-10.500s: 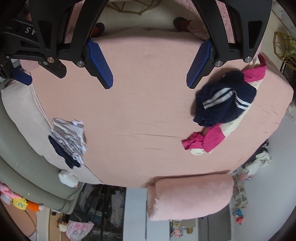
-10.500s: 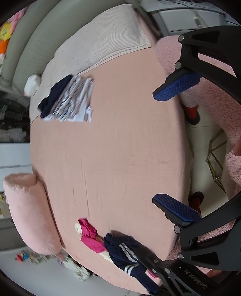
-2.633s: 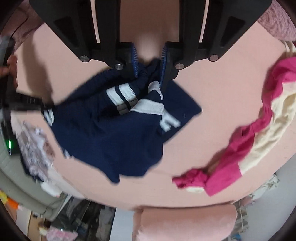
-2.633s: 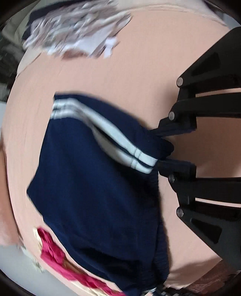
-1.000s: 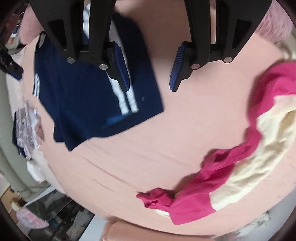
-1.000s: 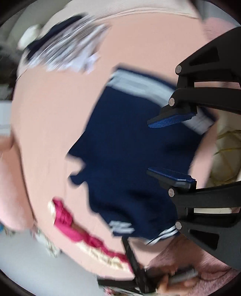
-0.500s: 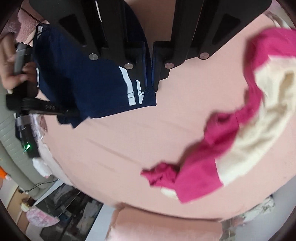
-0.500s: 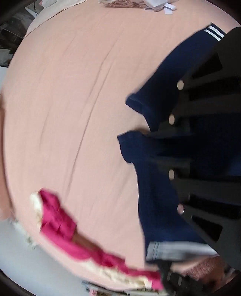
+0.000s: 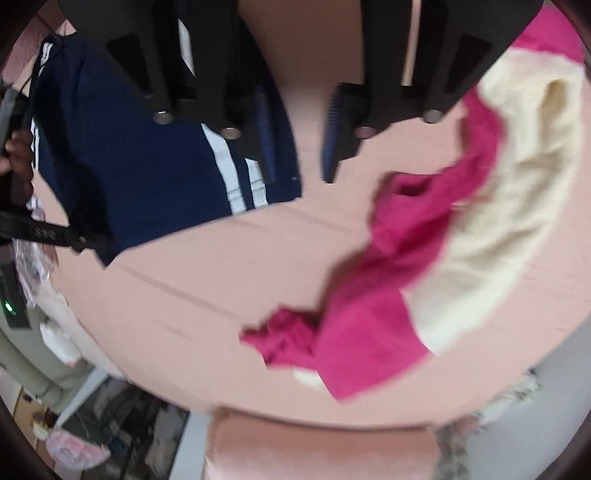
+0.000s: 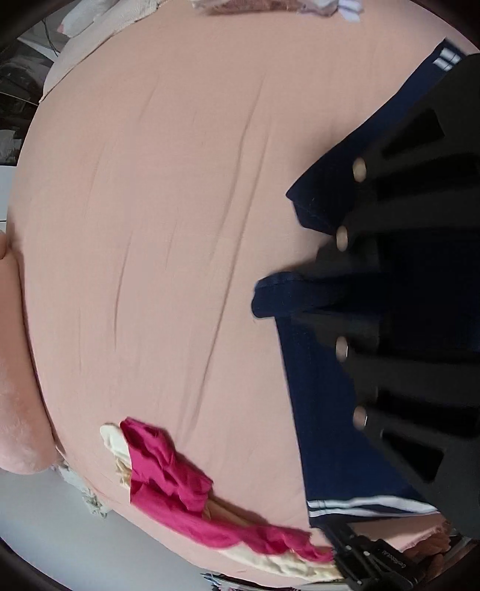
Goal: Fold clothes
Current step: 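Lay the navy shorts flat on the bed with both grippers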
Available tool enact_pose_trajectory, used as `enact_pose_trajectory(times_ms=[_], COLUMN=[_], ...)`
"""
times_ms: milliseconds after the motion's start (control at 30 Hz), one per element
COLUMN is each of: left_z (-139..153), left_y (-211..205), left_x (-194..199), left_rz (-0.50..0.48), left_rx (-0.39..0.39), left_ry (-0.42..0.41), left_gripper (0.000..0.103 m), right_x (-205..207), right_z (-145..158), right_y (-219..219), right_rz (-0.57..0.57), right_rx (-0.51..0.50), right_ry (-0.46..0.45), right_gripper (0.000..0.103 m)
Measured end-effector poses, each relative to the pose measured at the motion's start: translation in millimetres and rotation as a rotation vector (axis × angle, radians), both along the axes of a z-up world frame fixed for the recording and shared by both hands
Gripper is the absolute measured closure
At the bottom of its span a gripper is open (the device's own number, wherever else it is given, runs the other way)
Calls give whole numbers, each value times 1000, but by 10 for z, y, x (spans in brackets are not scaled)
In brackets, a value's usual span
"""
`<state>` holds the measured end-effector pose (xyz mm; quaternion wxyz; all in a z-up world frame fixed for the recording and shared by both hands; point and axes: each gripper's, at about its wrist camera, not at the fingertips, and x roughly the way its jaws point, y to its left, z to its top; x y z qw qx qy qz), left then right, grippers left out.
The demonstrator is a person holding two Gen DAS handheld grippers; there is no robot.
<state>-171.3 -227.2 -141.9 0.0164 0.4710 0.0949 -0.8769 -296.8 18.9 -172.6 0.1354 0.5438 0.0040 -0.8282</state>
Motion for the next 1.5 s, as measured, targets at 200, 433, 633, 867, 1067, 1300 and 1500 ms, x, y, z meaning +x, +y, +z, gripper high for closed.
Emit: enact_pose_trajectory(times_ms=[200,433,633,867,1067,1300,1500], left_z=[259,-94,-161,-8,-275,-175,-371], left_y=[326,1002,1001,1087,1165,1323,1437], left_x=[499,838,995,976,940,908,819], left_rz=[-96,-224,-232,-241,-240,-304,-359], left_rx=[151,78,98,168,83,114,84], left_ry=[8,-158,-208,-45,-157,-40,-94], left_gripper=[68,69,69,69,67,68,68], right_x=[745,1865,2133,2261,2354,2543,2496], right_z=[425,54,12,192,-16,163,-20], right_y=[248,493,708,1068,1214,1507,1557], right_rz=[17,23,-19,-95,-114,-167,-223], right_rx=[-41,-17,49,-14,54,2,102], right_ry=[16,-103,-73,-43,-76,-51,-76], right_gripper=[66,66,66,63,63,63,63])
